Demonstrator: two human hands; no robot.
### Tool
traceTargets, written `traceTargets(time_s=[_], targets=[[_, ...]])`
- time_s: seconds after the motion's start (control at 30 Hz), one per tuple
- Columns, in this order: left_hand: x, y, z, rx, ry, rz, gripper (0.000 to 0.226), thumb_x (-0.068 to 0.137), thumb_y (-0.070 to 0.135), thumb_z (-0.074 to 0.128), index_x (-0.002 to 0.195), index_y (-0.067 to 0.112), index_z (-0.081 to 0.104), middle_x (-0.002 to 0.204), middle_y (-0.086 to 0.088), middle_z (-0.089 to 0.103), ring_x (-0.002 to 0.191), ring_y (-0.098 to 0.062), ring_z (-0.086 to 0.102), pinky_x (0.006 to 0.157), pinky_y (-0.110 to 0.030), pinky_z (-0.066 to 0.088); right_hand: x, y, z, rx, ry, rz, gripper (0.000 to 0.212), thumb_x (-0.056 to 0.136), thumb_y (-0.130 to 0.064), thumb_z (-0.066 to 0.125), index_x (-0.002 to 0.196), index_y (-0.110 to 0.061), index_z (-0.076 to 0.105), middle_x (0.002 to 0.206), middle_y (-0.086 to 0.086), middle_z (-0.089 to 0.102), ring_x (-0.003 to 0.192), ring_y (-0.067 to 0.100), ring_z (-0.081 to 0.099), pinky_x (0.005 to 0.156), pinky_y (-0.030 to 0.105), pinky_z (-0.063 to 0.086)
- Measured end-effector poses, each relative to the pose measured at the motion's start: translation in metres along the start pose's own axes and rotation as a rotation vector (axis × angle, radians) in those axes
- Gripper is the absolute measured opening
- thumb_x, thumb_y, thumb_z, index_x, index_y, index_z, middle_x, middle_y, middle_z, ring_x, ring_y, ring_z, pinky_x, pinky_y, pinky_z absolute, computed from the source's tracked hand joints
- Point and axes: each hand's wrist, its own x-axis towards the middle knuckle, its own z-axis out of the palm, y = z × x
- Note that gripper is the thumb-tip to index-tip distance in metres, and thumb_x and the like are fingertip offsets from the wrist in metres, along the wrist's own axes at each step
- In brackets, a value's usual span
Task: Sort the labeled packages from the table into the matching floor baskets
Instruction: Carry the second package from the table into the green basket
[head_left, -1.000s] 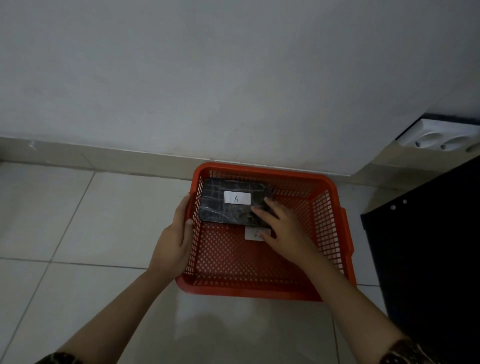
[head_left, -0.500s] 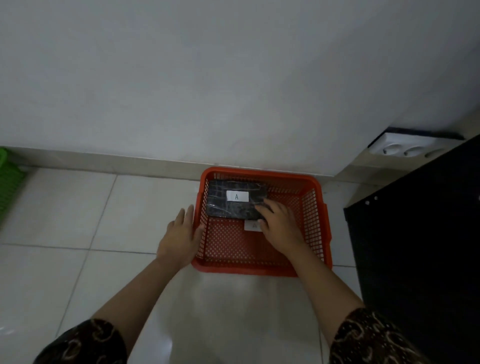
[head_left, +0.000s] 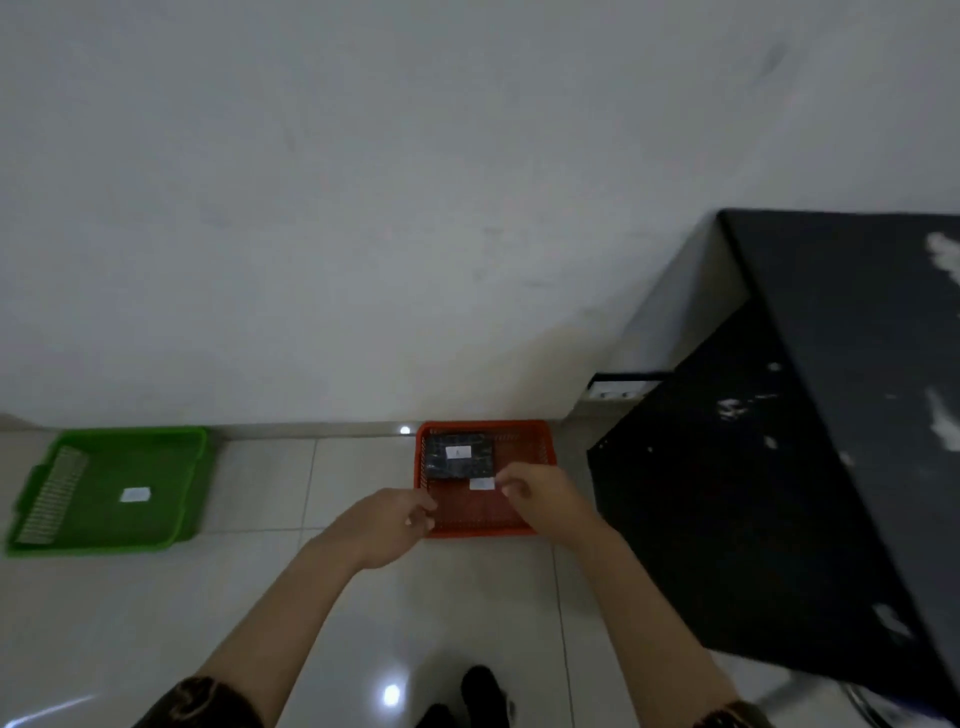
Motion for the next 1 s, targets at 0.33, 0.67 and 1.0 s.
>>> traceTargets(time_s=[0.33,0.67,1.0], targets=[[-0.156,0.209,-0.05,0.002,0.27,0.471,0.03,0.093,0.031,0.053,0.123,0.032,0.057,0.108,0.009,0.063,0.094,-0.007,0.061,0.084,-0.028,0.048,-0.286,-0.077,-0.149,0.078,0.491,0.081,0.029,0.095,-0.026,0.052,0.123,-0.029,0.056,0.105,-0.007,0.062,0.091,0.006,0.06,0.081,0.023,0.05],[-0.224,0.459,0.138,0.249,-0.12,1.062,0.022,0.09,0.028,0.057,0.109,0.038,0.063,0.095,0.024,0.065,0.085,0.007,0.061,0.072,-0.013,0.049,-0.573,0.058,-0.147,0.109,1.097,0.588,0.022,0.093,-0.021,0.055,0.113,-0.025,0.063,0.101,-0.005,0.068,0.087,0.009,0.062,0.08,0.029,0.053],[-0.285,0.646,0.371,0.461,-0.354,1.273,0.022,0.09,0.036,0.054,0.111,0.036,0.06,0.099,0.019,0.065,0.087,0.006,0.059,0.081,-0.023,0.053,-0.788,0.225,-0.169,0.099,1.385,0.827,0.008,0.09,-0.024,0.058,0.089,-0.022,0.066,0.085,-0.008,0.068,0.074,0.008,0.062,0.066,0.031,0.052]])
